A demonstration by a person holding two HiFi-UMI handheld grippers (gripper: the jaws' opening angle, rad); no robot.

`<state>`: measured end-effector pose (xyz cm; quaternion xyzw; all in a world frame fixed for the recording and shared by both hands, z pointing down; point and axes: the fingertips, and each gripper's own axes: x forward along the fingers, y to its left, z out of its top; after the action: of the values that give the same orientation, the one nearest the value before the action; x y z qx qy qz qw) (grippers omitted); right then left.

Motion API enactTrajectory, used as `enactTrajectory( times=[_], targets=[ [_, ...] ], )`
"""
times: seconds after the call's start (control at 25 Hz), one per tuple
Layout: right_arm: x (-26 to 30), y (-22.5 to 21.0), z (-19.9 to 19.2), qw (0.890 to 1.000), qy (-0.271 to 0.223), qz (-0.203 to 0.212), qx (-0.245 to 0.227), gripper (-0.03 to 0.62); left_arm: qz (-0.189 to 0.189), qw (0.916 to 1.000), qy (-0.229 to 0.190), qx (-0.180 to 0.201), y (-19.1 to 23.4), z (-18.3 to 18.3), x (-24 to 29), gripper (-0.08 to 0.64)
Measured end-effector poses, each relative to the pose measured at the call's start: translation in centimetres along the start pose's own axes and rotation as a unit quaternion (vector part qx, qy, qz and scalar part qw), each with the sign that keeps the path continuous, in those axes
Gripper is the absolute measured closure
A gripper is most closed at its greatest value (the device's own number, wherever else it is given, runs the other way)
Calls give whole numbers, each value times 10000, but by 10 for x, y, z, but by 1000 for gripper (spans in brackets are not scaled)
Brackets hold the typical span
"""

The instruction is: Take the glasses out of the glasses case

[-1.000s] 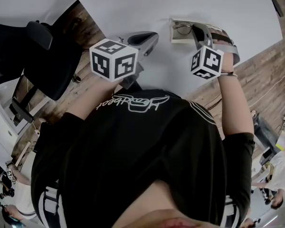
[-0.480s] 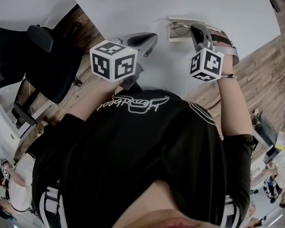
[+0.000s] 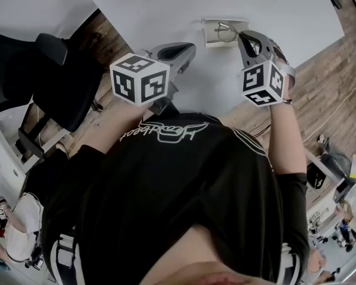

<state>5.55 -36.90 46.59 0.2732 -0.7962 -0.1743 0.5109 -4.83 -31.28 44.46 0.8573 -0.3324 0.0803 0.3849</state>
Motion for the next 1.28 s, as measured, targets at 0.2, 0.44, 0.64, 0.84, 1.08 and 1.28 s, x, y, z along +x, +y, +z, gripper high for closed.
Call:
enactTrajectory(
  times=[0.2, 0.44, 0.64, 0.84, 1.08, 1.28],
  targets=[
    [-31, -4, 10, 9974, -349, -344, 520, 572, -48, 9999, -104, 111, -21, 0, -14, 553],
    [-89, 11, 23, 9910, -741, -603, 938, 572, -246, 9989, -341, 225, -64, 1, -37, 553],
    [-144, 28, 30, 9824, -1052, -702, 1375, 574, -423, 9969, -533, 381, -110, -2, -63, 553],
    [-196, 53, 30, 9652, -1495, -610, 2058, 572, -515, 9942, -664, 671, -156, -17, -89, 553],
    [-256, 86, 16, 9405, -1937, -530, 2742, 572, -587, 9923, -701, 842, -208, -49, -106, 553],
    [-303, 113, 14, 9218, -2368, -572, 3016, 574, -608, 9900, -746, 1033, -245, -76, -124, 552]
  ],
)
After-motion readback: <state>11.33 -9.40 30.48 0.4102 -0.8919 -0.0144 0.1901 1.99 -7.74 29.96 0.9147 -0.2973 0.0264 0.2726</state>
